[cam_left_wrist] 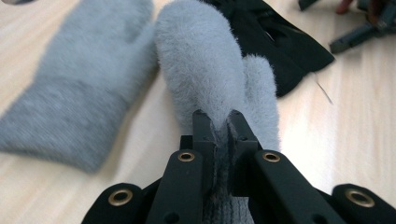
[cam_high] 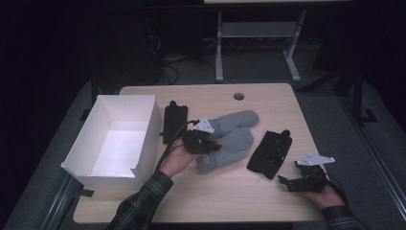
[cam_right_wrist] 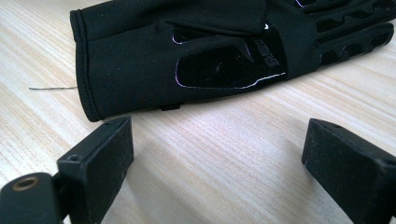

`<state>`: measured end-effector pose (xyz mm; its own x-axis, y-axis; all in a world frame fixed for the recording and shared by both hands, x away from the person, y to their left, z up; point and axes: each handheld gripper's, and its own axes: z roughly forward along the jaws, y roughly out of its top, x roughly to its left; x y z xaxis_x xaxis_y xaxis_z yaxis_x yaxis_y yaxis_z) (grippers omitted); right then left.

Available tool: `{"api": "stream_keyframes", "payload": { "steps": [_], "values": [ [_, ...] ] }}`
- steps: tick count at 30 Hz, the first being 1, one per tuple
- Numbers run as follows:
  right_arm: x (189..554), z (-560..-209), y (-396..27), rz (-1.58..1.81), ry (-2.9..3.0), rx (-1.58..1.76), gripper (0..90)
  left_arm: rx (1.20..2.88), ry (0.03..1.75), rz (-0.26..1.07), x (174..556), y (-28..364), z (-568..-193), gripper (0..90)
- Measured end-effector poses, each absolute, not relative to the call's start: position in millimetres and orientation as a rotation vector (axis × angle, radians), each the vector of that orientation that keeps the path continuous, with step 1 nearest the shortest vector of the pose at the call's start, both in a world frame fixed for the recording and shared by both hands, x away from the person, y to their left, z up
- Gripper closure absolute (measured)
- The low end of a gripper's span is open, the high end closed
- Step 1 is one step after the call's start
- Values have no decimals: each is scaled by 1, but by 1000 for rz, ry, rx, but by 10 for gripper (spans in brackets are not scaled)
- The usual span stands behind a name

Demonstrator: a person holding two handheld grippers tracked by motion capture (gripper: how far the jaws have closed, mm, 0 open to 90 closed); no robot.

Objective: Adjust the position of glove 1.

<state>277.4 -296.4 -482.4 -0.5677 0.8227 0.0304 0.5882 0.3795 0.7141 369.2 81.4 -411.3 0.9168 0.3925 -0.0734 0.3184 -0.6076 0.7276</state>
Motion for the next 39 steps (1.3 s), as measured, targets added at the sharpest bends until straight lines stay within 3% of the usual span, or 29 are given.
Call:
{"api": "stream_keyframes", "payload": {
  "steps": [14,15,19,21,30,34,39],
  "values": [
    [277,-482,-296,994,2314,1233,86,2252,597,50,338,96,-433,805],
    [277,-482,-296,994,2314,1233,86,2252,599,32,339,96,-434,769],
    [277,-482,-296,995,2314,1234,86,2234,600,43,338,99,-433,486],
    [277,-482,-296,995,2314,1233,86,2219,603,70,337,106,-428,450],
    [277,-482,-296,995,2314,1233,86,2218,679,187,333,140,-421,817],
    [277,-482,-296,994,2314,1233,86,2285,728,237,331,142,-431,849],
    [277,-482,-296,995,2314,1233,86,2349,748,174,329,139,-445,850]
  ]
}}
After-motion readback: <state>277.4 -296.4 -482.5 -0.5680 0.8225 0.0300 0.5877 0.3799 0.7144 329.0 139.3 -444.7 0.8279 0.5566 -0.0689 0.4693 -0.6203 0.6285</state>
